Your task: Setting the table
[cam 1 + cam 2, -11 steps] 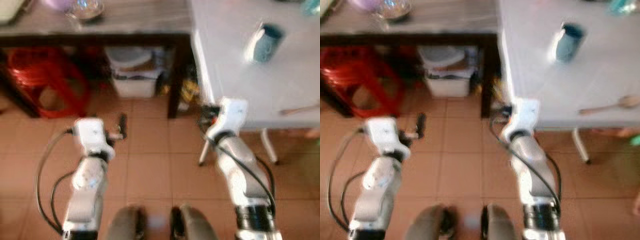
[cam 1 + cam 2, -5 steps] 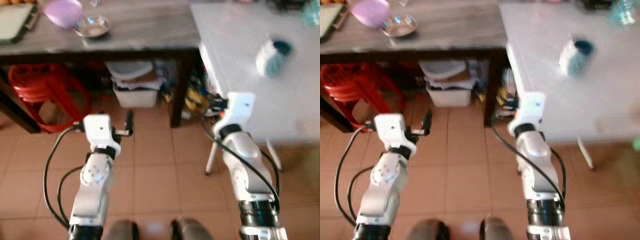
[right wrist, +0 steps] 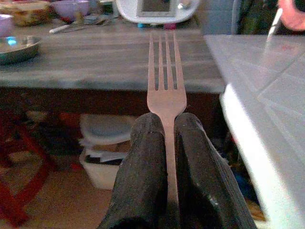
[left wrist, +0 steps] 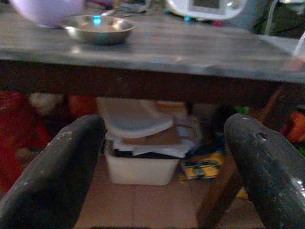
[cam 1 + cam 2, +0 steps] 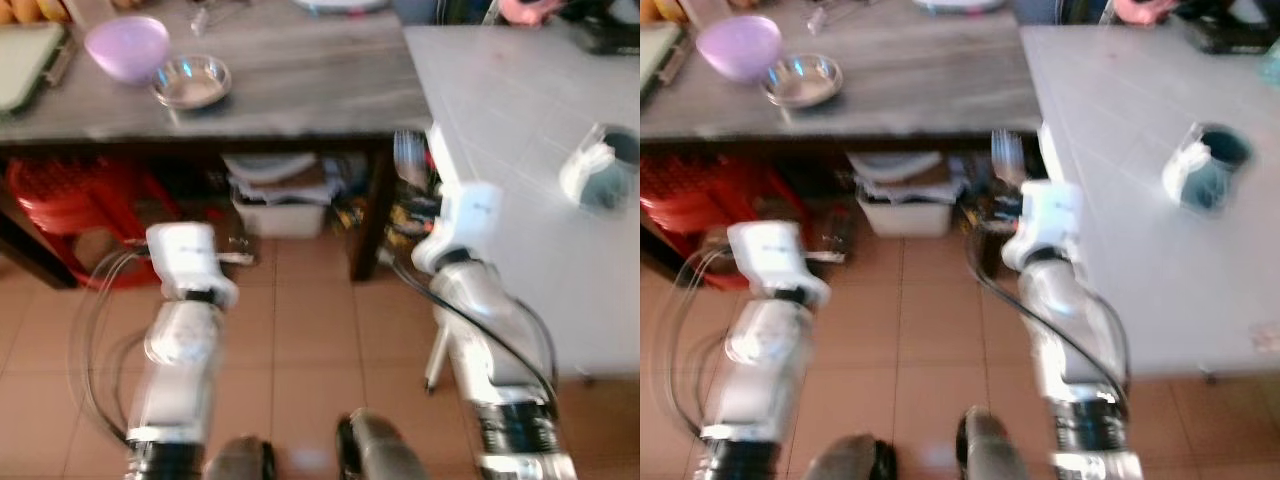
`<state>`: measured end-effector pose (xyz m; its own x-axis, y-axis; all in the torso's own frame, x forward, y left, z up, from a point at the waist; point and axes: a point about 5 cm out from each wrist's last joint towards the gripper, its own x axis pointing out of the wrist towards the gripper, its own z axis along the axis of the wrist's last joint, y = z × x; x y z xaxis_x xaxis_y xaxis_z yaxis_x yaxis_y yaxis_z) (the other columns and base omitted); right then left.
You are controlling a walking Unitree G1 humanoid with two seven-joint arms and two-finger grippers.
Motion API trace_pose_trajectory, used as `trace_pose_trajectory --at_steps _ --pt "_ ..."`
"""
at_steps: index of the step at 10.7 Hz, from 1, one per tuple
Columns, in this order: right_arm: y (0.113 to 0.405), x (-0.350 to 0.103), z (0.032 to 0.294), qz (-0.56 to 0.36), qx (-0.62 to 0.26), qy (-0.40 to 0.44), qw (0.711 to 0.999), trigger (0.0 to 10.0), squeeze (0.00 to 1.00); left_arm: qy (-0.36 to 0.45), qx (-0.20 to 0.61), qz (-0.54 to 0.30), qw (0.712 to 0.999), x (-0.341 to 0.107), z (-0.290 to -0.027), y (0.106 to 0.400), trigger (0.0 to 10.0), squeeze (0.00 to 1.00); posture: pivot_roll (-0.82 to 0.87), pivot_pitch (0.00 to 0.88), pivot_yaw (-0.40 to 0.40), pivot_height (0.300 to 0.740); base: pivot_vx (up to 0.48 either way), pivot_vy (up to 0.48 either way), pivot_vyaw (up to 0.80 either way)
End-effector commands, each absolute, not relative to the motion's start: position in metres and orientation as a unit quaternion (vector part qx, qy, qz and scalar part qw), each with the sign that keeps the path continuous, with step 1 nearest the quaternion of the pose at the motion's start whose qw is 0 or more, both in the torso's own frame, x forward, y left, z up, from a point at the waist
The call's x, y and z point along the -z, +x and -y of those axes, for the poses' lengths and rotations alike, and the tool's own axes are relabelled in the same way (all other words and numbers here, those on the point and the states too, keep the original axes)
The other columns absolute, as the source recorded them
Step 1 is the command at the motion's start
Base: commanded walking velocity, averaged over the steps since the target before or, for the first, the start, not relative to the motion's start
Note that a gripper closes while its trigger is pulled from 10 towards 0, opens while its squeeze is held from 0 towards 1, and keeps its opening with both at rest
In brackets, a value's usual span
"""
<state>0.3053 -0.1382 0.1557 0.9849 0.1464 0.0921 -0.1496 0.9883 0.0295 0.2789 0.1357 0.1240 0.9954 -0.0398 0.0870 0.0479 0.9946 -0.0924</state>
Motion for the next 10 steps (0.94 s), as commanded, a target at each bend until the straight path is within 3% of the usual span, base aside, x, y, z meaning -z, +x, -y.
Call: trace_pose_trajectory --at_steps 1,5,10 --pt "0.3043 -0.1638 0.13 0.064 -0.088 0.023 0.994 10.0 0.0 -0.031 0.007 0.044 0.999 -0.1233 -0.1459 0.2785 10.0 0.0 -0.06 0.157 -0.008 0.74 0.33 0.349 0.0" --pt "0.3041 -0.1636 0.1319 0.067 -0.089 0.019 0.994 10.0 0.0 -0.017 0.008 0.056 0.998 -0.1275 -0.1455 0.2828 10.0 0.0 -0.07 0.153 -0.005 0.74 0.356 0.319 0.0" --pt "0.3042 -0.1631 0.1304 0.07 -0.091 0.02 0.993 10.0 0.0 -0.008 0.019 0.066 0.998 -0.1293 -0.1381 0.28 10.0 0.0 -0.06 0.145 -0.003 0.74 0.477 0.0 0.0"
